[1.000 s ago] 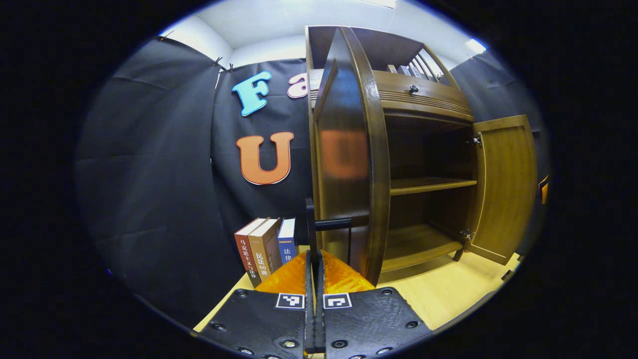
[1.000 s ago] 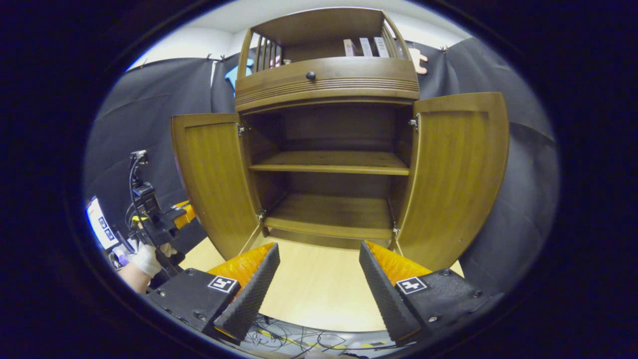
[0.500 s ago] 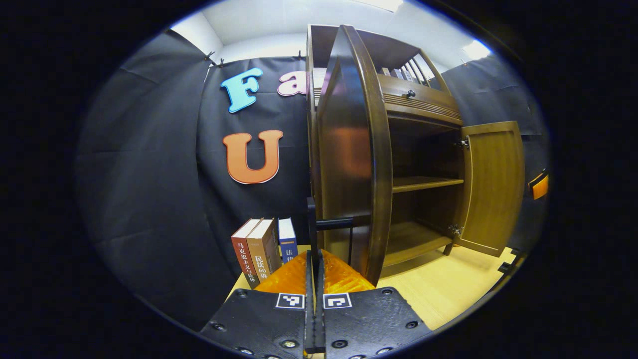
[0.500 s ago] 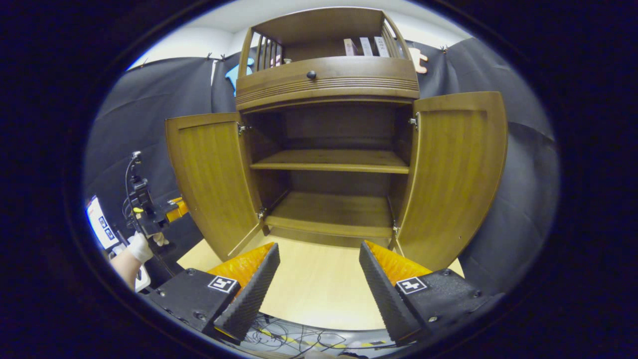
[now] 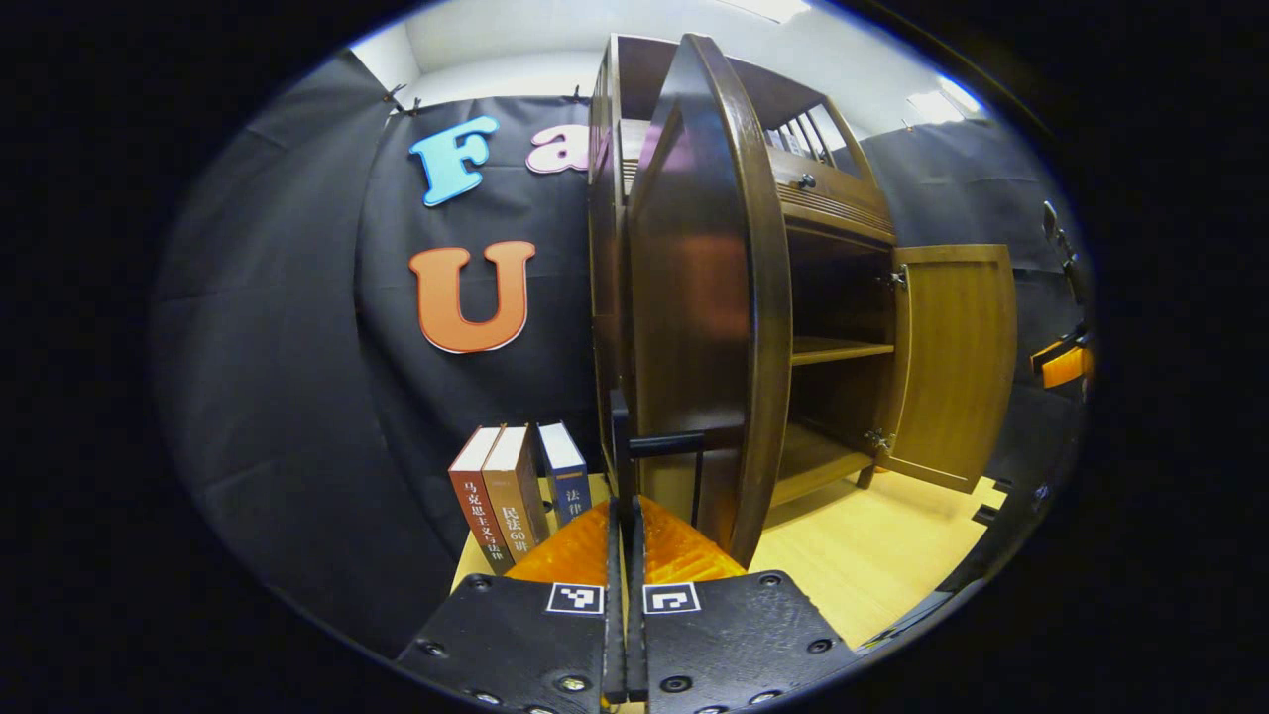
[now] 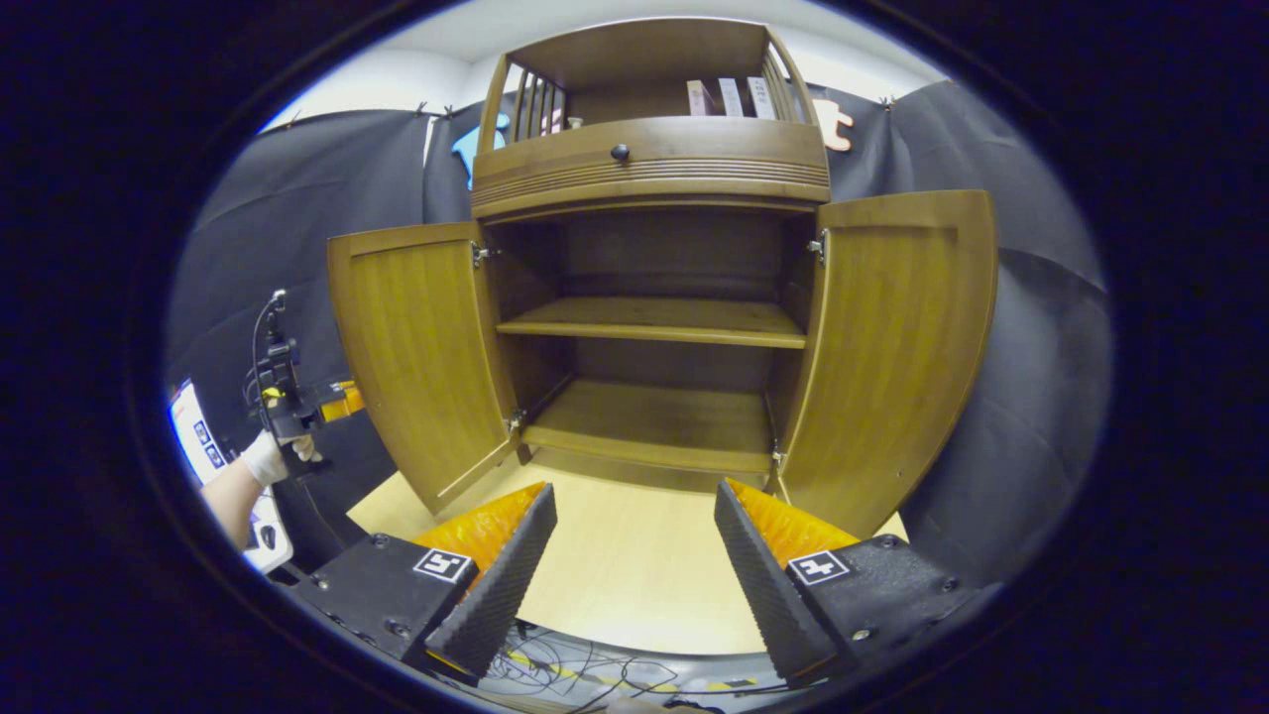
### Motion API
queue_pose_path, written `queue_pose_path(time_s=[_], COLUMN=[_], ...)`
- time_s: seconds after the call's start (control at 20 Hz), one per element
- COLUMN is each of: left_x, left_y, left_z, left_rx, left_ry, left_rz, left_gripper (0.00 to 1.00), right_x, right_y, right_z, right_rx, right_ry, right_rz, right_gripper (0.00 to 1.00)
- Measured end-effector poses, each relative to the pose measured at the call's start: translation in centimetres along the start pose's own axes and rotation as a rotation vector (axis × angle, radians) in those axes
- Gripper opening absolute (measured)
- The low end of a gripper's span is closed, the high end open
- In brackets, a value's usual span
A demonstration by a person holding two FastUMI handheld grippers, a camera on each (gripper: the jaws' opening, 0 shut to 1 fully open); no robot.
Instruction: Open the right door of the double-door shoe cabinet with the right hand, and open the left door with the left hand.
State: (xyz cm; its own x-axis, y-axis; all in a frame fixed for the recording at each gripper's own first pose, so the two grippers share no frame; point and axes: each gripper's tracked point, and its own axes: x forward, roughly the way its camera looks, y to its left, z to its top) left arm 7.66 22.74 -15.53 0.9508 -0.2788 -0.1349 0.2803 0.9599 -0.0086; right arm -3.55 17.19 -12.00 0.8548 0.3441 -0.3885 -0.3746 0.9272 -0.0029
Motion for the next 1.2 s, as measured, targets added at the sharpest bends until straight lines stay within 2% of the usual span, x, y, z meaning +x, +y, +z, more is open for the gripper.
queue_pose_path(time_s=[0.05, 0.1, 0.15, 0.3, 0.5, 0.7, 0.9, 1.05, 1.2], left_x=[-0.1, -0.2, -0.3, -0.4, -1.0, -2.6, -5.1, -7.4, -9.6], left_y=[-0.1, -0.2, -0.2, -0.2, 0.4, 1.9, 3.7, 2.3, 0.3], left_z=[-0.5, -0.8, -1.0, -0.7, -0.8, -0.9, -1.6, 0.7, 4.0], left_rx=[-0.002, 0.0, 0.013, 0.076, 0.08, 0.051, 0.042, -0.014, 0.007], left_ry=[0.031, 0.051, 0.072, 0.071, 0.063, 0.065, 0.099, 0.045, 0.002], left_rz=[-0.024, -0.041, -0.046, -0.036, -0.028, 0.015, 0.156, 0.223, 0.284], left_gripper=[0.0, 0.12, 0.03, 0.05, 0.13, 0.63, 0.98, 1.0, 0.97], right_x=[0.0, -0.1, -0.2, -0.1, -0.1, 0.1, 0.3, 0.4, 0.7], right_y=[0.1, 0.1, 0.2, 0.2, 0.1, 0.3, 0.2, 0.2, 0.3], right_z=[0.1, 0.0, 0.0, -0.1, 0.1, 0.1, 0.4, 1.1, 1.9], right_rx=[-0.004, -0.008, -0.012, -0.015, -0.015, -0.022, -0.037, -0.044, -0.039], right_ry=[0.001, 0.003, 0.003, 0.007, 0.008, 0.01, -0.008, -0.034, -0.055], right_rz=[0.002, 0.005, 0.007, 0.01, 0.009, 0.016, 0.017, 0.013, 0.014], right_gripper=[1.0, 1.0, 1.0, 1.0, 1.0, 1.0, 1.0, 1.0, 1.0])
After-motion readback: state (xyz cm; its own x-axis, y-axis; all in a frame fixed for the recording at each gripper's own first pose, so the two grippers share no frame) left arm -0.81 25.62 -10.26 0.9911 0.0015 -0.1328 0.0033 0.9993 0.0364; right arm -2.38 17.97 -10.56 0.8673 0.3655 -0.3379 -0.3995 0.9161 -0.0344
